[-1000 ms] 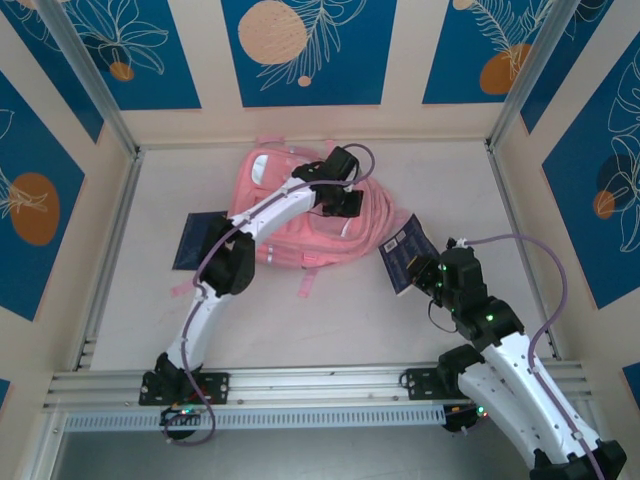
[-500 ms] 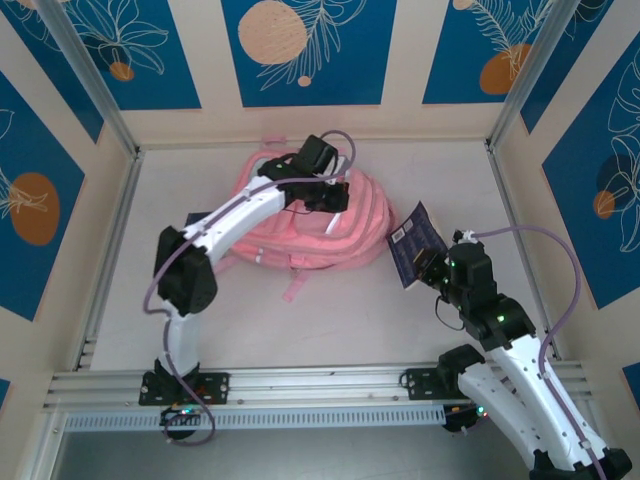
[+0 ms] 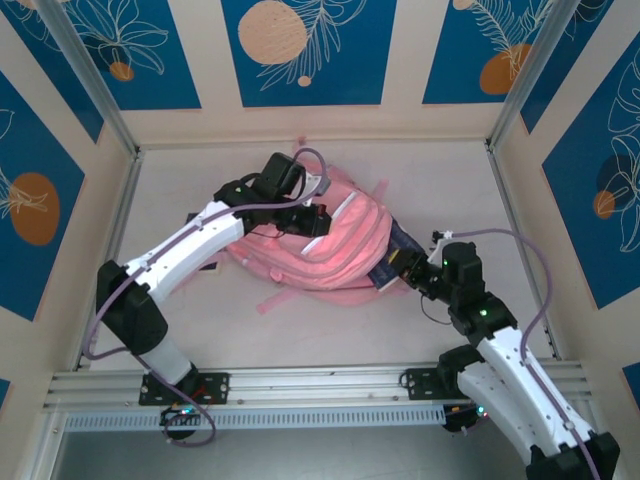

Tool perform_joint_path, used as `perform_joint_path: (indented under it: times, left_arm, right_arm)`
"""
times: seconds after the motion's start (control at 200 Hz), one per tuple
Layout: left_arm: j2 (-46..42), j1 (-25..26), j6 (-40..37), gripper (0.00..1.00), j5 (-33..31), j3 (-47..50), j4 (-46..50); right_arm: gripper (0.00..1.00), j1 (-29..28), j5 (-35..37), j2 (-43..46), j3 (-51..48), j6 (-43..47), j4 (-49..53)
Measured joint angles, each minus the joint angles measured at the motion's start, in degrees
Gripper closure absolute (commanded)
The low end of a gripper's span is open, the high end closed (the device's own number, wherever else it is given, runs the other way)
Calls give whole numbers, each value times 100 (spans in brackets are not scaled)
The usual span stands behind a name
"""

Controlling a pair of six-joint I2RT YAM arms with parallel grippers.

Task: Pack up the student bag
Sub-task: Open the student bag at the center of the table.

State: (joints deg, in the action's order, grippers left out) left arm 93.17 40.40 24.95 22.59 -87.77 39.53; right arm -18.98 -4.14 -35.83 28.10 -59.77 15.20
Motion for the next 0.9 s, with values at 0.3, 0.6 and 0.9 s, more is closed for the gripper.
perform_joint_path:
  times: [0.3, 0.6, 0.9]
  left_arm:
    - [-162, 754, -590, 42, -837, -278, 516]
    - [254, 1683, -1113, 38, -1790, -1255, 946]
    - [1029, 1888, -1244, 44, -2245, -1513, 1069]
  right_arm:
    - [100, 208, -1106, -177, -691, -1814, -1519]
    - [100, 208, -1292, 33, -691, -2221, -1862]
    - [100, 210, -1362, 127, -691, -2275, -1862]
